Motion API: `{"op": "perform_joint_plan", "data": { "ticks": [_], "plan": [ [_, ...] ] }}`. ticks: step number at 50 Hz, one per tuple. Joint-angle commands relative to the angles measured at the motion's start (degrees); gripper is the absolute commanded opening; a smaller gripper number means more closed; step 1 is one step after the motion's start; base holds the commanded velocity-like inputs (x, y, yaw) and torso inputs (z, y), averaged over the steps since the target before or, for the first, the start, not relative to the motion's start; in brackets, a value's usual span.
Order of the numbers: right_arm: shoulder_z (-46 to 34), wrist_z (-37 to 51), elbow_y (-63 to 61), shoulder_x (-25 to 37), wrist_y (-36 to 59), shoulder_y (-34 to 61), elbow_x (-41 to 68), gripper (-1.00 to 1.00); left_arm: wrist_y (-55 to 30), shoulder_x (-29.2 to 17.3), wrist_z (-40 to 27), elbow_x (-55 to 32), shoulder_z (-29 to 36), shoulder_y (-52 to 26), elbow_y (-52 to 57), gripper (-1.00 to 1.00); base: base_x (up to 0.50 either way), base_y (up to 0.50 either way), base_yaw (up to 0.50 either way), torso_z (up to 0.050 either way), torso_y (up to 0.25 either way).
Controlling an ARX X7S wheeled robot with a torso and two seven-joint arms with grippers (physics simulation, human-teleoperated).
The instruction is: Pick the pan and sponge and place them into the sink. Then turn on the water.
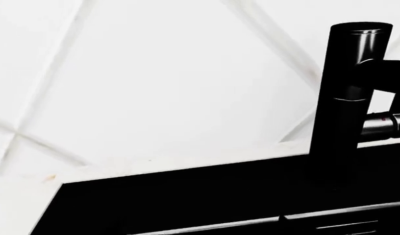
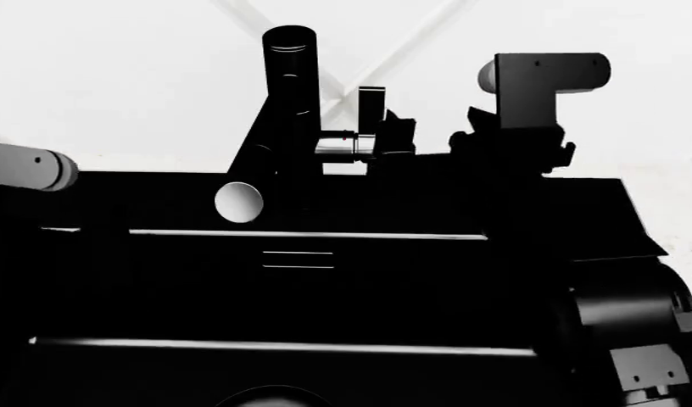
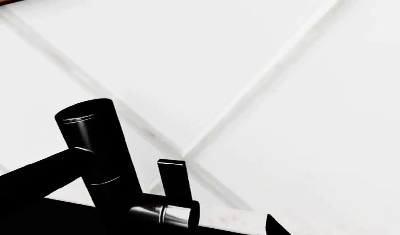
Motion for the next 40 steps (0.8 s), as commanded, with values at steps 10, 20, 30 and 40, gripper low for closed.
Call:
{"op": "perform_joint_plan", "data": {
  "ticks": [10, 20, 30, 40],
  "plan": [
    [-4.87, -9.9, 28.04, -10.11, -11.79, 10.79, -7.56, 1.0, -0.6, -0.97, -1.49, -2.61, -3.01, 0.6, 2.46, 1.0, 0.0, 0.0, 0.0, 0.0, 0.0],
    [-4.09, -12.94, 42.15, -14.94, -19.7, 15.65, -11.68, 1.0, 1.0, -0.66, -3.51, 1.28, -0.39, 1.02, 3.75, 1.0, 0.0, 0.0, 0.0, 0.0, 0.0],
    [5.38, -13.01, 42.19, -16.02, -18.85, 14.84, -21.86, 1.0, 4.01, 0.94, -2.2, 2.95, 0.31, 0.33, -0.05, 1.0, 0.0, 0.0, 0.0, 0.0, 0.0],
    [13.99, -14.49, 42.2, -17.33, -17.91, 15.27, -31.04, 1.0, 8.71, 2.63, 2.73, 5.21, 1.54, -2.84, -8.78, 1.0, 0.0, 0.0, 0.0, 0.0, 0.0]
  ]
}}
